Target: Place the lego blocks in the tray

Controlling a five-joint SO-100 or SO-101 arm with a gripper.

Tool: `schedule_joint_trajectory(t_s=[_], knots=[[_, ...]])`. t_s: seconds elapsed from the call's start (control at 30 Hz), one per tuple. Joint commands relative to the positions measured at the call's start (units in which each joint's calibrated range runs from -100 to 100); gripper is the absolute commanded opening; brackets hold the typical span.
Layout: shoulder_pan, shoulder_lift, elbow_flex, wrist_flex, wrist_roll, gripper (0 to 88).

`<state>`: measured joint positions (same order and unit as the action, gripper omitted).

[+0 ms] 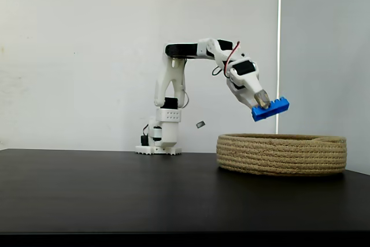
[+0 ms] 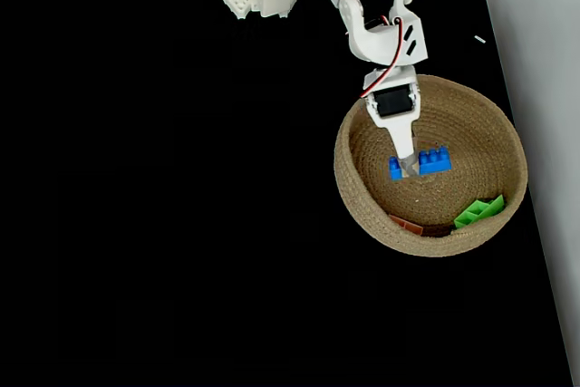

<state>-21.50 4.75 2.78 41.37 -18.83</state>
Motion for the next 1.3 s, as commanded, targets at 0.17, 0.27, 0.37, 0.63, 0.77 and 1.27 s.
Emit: schedule_joint_trajectory(t_s=[0.17, 0.27, 0.37, 0.63, 0.77, 1.27], knots=[[-6.0, -1.9, -2.3, 6.1, -3.2, 11.9], [-6.0, -1.9, -2.3, 7.0, -3.9, 16.1], [-5.0, -1.9, -2.2, 7.2, -4.1, 20.5], [-3.9, -5.2, -0.6, 8.9, -4.2, 22.3], [0.1, -13.3, 1.1, 8.2, -2.0, 18.1], [20.7, -58.6, 26.6, 6.4, 9.6, 0.4]])
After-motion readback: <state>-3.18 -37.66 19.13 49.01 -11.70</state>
